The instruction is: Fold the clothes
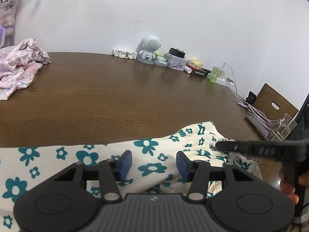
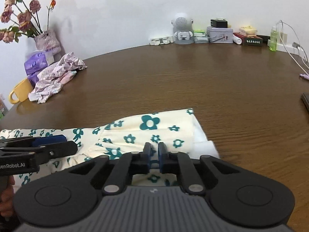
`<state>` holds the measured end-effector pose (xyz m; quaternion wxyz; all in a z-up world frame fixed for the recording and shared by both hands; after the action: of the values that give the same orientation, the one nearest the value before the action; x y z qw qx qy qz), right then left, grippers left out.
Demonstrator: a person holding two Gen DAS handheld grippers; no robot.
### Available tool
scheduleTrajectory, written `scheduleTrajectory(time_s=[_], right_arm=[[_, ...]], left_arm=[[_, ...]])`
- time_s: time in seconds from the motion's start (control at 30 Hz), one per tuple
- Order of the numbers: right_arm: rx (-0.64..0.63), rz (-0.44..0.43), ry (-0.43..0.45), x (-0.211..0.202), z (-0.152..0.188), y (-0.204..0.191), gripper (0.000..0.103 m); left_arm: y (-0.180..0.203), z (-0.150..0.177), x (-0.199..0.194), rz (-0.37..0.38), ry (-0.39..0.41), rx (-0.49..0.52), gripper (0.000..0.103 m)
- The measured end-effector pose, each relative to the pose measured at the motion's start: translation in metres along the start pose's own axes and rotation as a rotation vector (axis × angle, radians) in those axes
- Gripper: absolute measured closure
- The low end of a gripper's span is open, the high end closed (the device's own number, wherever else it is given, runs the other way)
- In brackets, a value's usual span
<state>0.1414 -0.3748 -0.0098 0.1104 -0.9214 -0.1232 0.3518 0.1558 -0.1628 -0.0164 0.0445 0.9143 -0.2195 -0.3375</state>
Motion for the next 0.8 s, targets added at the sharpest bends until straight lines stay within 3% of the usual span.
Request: scheduleTrajectory(time_s=[0.13, 0.23, 0.4, 0.5, 0.57, 0.6, 0.8], right_arm=[[0.049, -0.014, 0.075, -0.013, -0.015, 0.018, 0.083], [0.032, 0.065, 0.105, -0.008, -0.031, 0.038, 0.075], [0.067, 0.043, 0.023, 0.018, -0.031, 0.056, 0.071], [0.050, 0.052, 0.029, 0.022, -0.028, 0.055, 0.071], [0.038, 0.041, 0.021, 0.024, -0.027, 0.054, 0.085], [0.028, 0.028, 0.007, 0.024, -0.025, 0.050, 0.099], [0.013, 0.038, -0.033, 0.010, -0.017, 0.042, 0.101]], left_arm=[[0.002, 0.001, -0.001, 0.013, 0.004, 0.003, 0.045], [0.004, 0.003, -0.001, 0.023, 0.009, 0.008, 0.041], [0.005, 0.002, 0.001, 0.026, 0.010, 0.012, 0.040], [0.005, 0.002, 0.002, 0.024, 0.009, 0.016, 0.040], [0.005, 0.002, 0.003, 0.021, 0.010, 0.020, 0.040], [0.006, 0.002, 0.003, 0.019, 0.011, 0.021, 0.040], [0.007, 0.002, 0.004, 0.008, 0.014, 0.029, 0.040]])
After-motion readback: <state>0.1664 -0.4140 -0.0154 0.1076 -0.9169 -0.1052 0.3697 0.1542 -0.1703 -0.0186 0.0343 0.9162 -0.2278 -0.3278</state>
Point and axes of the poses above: each gripper's, at about its wrist camera, not at the fingertips, and x roughly the way its jaws point, y to its right, z to its underside, the point moved 4 cm from there along x, roughly the way its jaws point, and after that the axes turned 6 degrees about -z, right-handed, at the moved point
